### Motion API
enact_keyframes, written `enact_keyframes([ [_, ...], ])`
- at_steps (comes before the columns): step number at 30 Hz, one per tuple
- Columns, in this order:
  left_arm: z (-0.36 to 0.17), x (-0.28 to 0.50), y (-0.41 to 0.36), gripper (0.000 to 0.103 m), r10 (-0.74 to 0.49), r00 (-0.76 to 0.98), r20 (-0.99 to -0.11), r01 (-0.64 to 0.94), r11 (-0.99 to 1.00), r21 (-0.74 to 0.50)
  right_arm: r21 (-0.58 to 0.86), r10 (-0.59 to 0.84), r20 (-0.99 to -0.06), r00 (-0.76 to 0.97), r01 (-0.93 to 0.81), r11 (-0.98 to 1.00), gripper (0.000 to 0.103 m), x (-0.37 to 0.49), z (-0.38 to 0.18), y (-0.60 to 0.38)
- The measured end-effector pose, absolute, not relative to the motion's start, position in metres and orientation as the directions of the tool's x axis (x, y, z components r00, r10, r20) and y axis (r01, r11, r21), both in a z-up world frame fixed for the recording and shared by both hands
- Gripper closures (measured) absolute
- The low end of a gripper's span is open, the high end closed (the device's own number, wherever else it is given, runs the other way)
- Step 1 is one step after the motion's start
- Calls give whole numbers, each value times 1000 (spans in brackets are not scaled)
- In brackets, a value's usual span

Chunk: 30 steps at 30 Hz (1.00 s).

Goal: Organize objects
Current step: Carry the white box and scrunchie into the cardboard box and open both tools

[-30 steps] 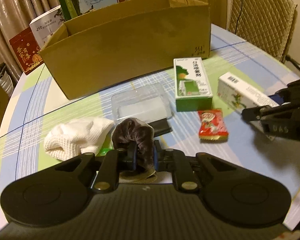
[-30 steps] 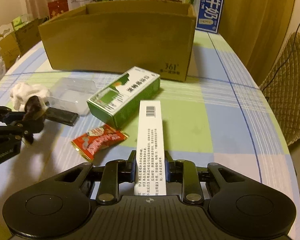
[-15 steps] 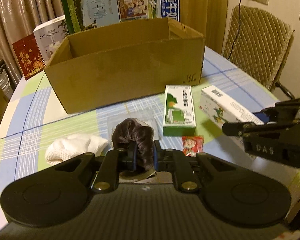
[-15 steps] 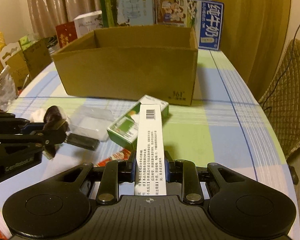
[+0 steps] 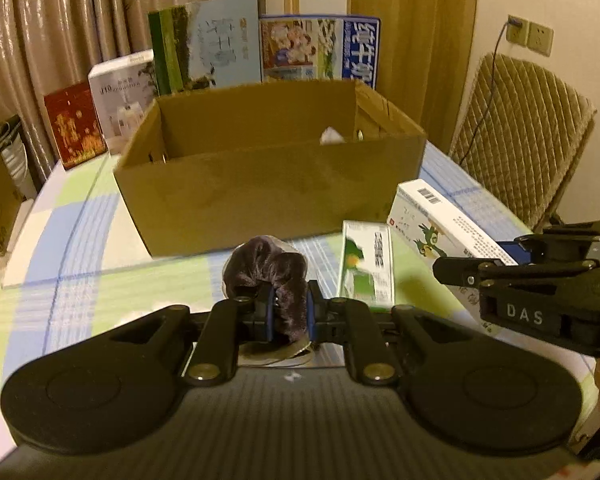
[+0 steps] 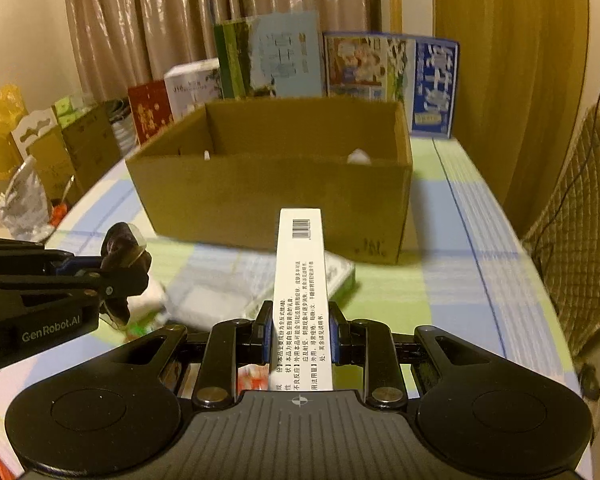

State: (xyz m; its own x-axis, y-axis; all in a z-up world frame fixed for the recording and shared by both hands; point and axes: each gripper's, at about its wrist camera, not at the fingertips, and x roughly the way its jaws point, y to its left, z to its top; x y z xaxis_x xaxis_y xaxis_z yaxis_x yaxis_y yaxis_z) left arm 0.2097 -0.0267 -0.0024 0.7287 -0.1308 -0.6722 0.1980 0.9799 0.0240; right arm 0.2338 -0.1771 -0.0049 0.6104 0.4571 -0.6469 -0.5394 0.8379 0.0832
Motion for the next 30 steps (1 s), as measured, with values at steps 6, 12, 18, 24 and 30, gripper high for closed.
enact_keyframes([
  [6, 31, 244, -17, 91, -122, 773, -623, 155, 988, -1, 76, 489, -590, 643, -559, 826, 80, 259, 23, -159],
  [12, 57, 290, -11, 91, -115, 806, -581, 136, 991, -8, 81, 503, -558, 660, -560, 824, 80, 298, 44, -138],
  [18, 65, 336, -2, 91, -112, 813, -572, 126, 992, -15, 99, 504, -549, 667, -547, 832, 80, 339, 50, -119],
  [24, 61, 376, 1, 91, -97, 820, -565, 111, 994, -11, 144, 501, -556, 663, -516, 844, 80, 385, 45, -105],
  [30, 41, 407, 8, 91, -94, 802, -590, 91, 995, -34, 190, 492, -580, 649, -480, 856, 80, 419, 29, -97],
])
